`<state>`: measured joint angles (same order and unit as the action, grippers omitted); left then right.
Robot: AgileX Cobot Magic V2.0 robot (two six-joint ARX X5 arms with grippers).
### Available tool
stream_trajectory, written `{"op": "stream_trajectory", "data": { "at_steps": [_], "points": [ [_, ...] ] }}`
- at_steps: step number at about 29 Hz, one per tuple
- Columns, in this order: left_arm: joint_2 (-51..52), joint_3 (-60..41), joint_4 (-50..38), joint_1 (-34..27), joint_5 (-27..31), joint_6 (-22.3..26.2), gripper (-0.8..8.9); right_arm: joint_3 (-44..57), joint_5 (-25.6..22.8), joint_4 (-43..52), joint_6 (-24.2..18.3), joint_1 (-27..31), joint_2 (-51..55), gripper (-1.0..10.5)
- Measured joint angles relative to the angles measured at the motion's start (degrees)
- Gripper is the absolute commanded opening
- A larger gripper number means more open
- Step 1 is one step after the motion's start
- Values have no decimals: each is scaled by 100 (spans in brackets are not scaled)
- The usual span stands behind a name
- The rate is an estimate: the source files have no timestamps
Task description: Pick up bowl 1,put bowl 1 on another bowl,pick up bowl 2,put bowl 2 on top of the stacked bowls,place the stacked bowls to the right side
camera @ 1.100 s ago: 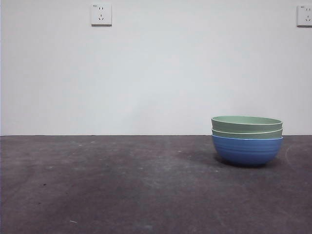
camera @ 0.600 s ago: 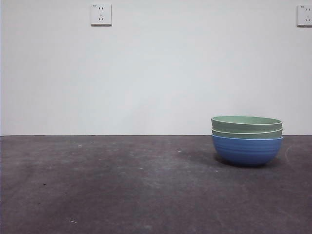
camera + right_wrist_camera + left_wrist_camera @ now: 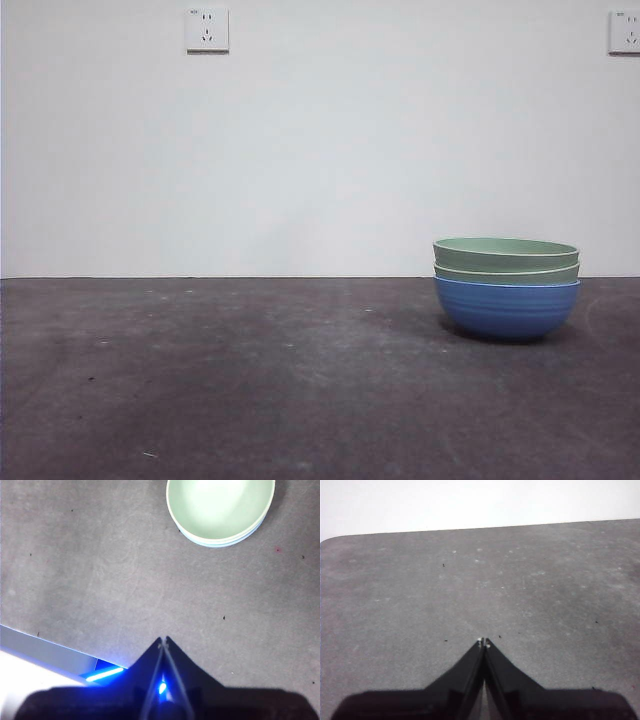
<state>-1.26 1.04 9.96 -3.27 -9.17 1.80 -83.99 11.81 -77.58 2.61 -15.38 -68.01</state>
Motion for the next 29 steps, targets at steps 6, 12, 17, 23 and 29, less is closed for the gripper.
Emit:
{"op": "stream_trajectory", "data": {
  "at_steps": [6, 12, 17, 23, 29],
  "points": [
    [0, 0, 0, 0, 0, 0, -3, 0, 0, 0, -4, 0, 0, 5],
    [0, 0, 0, 0, 0, 0, -3, 22, -151, 365, -299, 103, 72, 5],
    [0, 0, 0, 0, 2, 0, -3, 483, 33, 2225, -299, 306, 870, 5],
    [0, 0, 0, 0, 2, 0, -3, 2092, 192, 4044, -264, 533, 2345, 5],
    [0, 0, 0, 0, 2, 0, -3, 4382, 114, 5700, -68, 1064, 3790, 5]
  ]
}}
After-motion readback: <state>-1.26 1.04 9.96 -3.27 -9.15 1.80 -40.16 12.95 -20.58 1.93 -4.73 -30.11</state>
